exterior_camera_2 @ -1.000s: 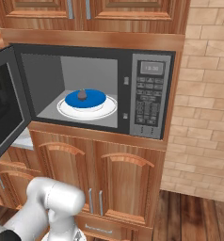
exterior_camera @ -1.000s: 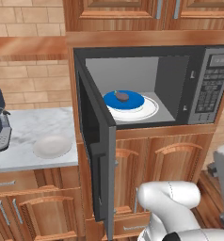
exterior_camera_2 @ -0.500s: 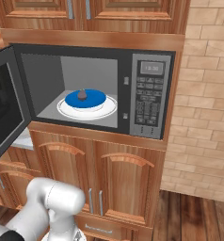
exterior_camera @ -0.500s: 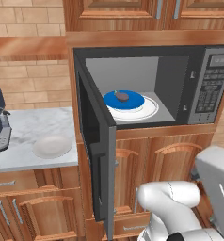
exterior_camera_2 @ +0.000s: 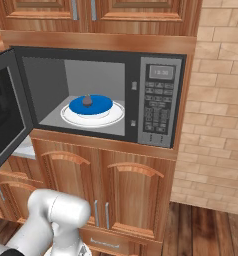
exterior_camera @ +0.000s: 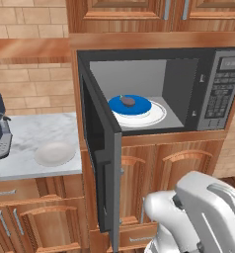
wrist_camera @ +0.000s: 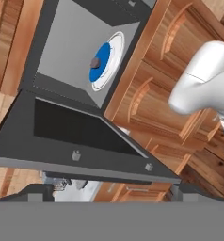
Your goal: Pick the eggplant from the counter and place it in the microwave. Then turn on the microwave.
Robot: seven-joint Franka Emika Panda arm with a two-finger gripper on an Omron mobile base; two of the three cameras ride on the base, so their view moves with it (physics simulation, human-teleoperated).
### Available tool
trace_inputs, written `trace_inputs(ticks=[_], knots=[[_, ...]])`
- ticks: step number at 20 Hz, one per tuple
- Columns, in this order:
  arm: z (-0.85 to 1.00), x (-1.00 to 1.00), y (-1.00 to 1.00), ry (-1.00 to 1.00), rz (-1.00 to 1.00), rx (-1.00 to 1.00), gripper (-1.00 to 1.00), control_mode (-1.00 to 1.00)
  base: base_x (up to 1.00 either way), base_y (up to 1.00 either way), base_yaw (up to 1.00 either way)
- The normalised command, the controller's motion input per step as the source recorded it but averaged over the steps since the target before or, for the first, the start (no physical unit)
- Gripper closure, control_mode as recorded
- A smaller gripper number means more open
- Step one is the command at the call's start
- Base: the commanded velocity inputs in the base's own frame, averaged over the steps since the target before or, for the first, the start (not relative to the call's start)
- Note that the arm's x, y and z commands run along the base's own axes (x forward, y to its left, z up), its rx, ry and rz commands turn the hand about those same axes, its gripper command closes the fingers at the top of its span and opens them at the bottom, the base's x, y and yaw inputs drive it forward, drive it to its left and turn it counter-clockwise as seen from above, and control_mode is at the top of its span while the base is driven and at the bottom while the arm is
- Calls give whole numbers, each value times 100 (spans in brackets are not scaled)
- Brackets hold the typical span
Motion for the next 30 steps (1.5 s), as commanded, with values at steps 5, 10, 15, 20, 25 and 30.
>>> trace_inputs(ticks=[5, 10, 15, 20, 25, 30], knots=[[-13, 10, 27, 4, 0, 0, -100, -100, 0, 0, 0], [-11, 17, 20, 2, 0, 0, -100, -100, 0, 0, 0], [-15, 19, 17, 0, 0, 0, -100, -100, 0, 0, 0], [-20, 23, 22, 0, 0, 0, -100, -100, 0, 0, 0], [-18, 29, 10, 0, 0, 0, -100, -100, 0, 0, 0], [-15, 25, 13, 0, 0, 0, -100, -100, 0, 0, 0]])
